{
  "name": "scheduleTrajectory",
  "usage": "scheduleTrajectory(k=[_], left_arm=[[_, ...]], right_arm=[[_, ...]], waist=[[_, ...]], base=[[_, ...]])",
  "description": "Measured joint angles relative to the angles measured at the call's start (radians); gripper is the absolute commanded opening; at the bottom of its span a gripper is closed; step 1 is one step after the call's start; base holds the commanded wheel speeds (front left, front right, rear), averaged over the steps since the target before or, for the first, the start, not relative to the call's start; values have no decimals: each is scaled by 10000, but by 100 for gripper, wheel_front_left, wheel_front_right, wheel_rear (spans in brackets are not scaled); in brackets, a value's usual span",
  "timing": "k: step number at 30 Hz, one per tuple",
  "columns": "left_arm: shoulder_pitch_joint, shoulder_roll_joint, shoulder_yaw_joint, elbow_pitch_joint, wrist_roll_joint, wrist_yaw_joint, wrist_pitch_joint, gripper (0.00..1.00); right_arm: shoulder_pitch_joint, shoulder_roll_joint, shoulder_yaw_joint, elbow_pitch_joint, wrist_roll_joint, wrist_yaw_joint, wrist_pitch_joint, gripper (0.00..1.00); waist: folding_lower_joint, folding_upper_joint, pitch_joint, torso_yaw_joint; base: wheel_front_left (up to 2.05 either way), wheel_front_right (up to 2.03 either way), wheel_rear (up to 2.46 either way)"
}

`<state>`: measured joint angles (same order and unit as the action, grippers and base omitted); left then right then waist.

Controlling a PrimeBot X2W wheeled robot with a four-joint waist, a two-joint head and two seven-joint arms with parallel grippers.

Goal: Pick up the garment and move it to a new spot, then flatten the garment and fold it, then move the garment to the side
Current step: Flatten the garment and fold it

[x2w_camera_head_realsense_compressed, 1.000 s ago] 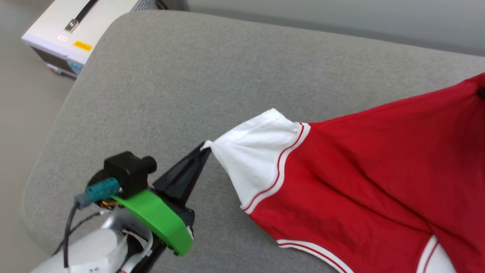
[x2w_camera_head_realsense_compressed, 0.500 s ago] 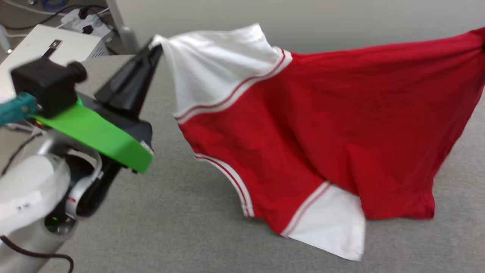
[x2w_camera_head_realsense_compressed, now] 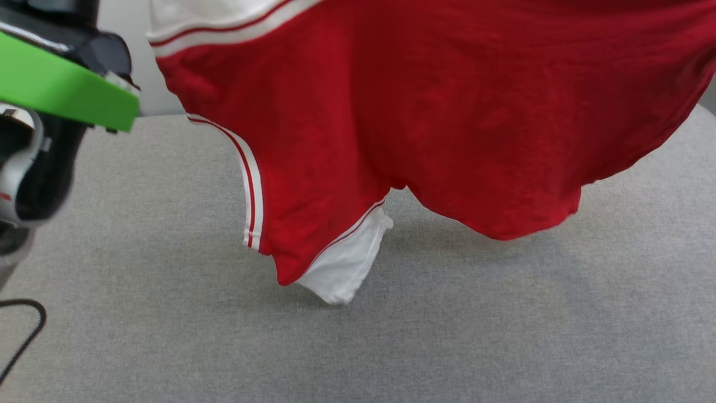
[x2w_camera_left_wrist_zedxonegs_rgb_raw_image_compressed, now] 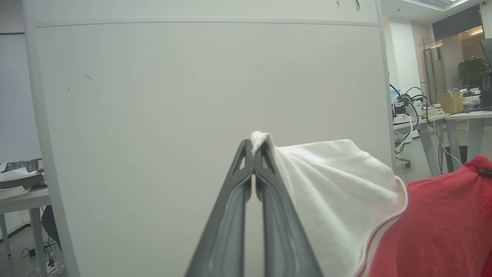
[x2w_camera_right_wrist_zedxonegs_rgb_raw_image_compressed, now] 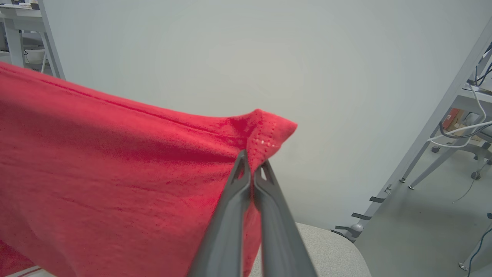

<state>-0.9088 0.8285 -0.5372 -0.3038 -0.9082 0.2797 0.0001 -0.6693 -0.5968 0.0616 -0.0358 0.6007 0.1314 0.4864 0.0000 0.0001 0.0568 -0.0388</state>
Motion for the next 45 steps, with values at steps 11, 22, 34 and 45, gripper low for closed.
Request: scheduleTrajectory(k=[11,22,34,45], left_arm=[[-2143,537,-25,1011,504,-907,1011,0],[-5869,136,-339,3185,1363,-2531,1862,0],[-10678,-1931,-706,8257,2861,-3697,460,0],[-11419,-2964,-1133,11308,3085,-4027,-1783,0]], right_arm=[[-1193,157,-441,-69,-291,2,-554,0],[-4285,98,0,1488,-857,12,-1400,0],[-8257,1126,472,5279,-2387,15,-3655,0],[-9993,1996,571,7996,-3979,13,-5611,0]], waist=[[0,0,1188,-150],[2,0,3214,-217],[4,0,5440,-314],[3,0,6368,-184]], base=[[0,0,0],[0,0,0],[0,0,0],[0,0,0]])
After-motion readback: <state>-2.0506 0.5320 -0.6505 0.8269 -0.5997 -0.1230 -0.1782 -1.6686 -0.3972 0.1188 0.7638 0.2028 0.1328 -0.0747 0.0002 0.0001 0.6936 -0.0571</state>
